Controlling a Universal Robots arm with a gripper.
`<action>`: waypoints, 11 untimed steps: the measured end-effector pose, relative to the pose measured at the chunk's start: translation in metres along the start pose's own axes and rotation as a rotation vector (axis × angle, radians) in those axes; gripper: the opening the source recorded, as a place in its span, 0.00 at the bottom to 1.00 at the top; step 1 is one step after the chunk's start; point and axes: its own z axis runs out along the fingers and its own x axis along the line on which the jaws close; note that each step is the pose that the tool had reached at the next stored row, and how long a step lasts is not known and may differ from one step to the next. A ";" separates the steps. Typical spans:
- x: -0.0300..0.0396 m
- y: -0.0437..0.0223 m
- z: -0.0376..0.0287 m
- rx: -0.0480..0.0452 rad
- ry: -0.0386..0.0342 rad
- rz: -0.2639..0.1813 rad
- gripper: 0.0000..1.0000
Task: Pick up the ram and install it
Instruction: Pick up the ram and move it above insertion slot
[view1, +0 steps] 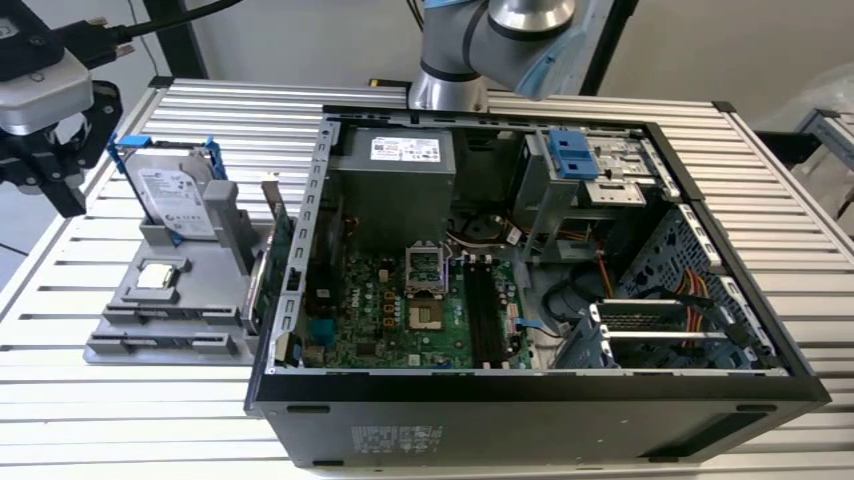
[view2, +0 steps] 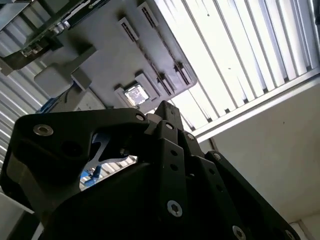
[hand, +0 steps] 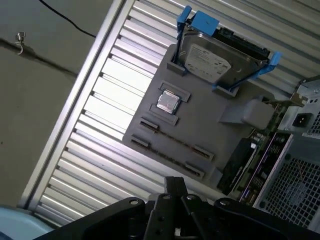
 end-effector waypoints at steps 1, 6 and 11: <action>0.0000 0.0000 0.0000 0.0001 0.0004 -0.008 0.00; 0.0000 0.0000 0.0000 0.0011 0.0020 -0.046 0.00; 0.0000 0.0000 0.0000 0.0020 0.0037 -0.086 0.00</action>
